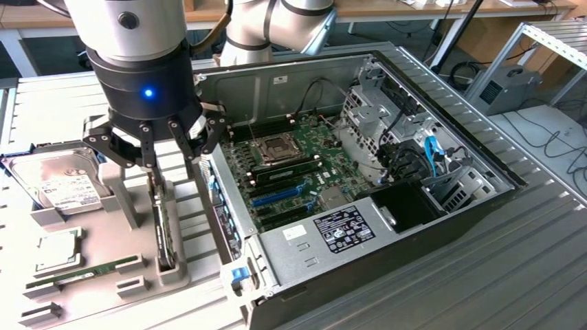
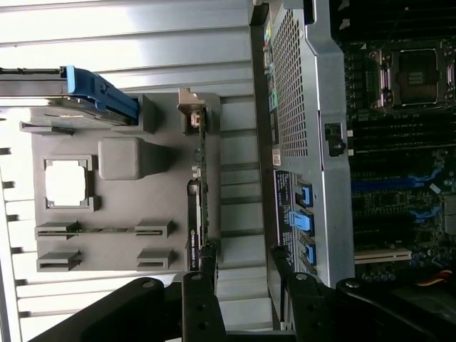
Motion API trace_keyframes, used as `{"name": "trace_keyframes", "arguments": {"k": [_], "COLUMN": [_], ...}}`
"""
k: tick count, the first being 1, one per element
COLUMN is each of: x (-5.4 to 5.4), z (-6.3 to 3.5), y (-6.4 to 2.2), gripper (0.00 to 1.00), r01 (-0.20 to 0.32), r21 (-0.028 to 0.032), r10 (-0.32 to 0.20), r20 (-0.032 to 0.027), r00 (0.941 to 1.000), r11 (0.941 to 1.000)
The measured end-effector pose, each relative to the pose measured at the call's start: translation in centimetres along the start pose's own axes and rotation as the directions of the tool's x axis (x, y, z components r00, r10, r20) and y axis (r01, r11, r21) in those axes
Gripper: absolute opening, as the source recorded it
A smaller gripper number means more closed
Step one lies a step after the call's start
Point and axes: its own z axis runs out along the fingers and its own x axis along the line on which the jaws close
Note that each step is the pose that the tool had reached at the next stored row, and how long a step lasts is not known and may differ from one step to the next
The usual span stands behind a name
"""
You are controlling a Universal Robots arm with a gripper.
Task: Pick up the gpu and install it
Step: 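Pick up the gpu and move the gpu toward the slot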
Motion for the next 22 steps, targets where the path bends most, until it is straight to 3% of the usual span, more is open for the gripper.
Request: {"name": "trace_keyframes", "arguments": {"k": [22], "x": [0.02], "z": [0.60], "y": [-0.01], "gripper": [0.42], "r01": [0.000], "r21": [0.0000], "r10": [0.000], "r20": [0.0000], "r00": [1.0000], "r11": [1.0000]}}
